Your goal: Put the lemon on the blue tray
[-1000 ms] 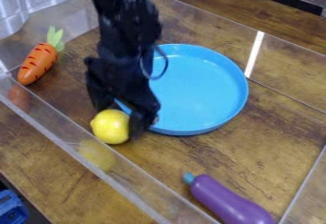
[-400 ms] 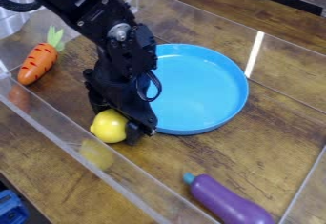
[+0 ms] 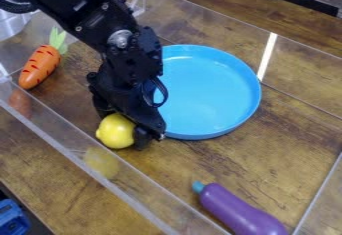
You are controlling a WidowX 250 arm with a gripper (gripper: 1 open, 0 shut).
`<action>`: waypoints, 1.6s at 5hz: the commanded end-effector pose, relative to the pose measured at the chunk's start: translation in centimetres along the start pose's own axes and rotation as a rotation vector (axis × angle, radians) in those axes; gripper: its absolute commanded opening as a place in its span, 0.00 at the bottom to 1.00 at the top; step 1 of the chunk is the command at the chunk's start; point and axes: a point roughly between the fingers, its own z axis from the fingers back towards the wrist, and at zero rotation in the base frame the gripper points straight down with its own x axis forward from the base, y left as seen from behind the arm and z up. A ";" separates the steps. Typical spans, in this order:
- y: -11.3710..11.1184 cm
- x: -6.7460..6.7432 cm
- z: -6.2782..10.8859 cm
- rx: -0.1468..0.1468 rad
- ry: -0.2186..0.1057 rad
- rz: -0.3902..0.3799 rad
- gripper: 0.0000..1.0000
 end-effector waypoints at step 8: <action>-1.7 -2.5 -0.8 -0.015 0.025 0.053 0.00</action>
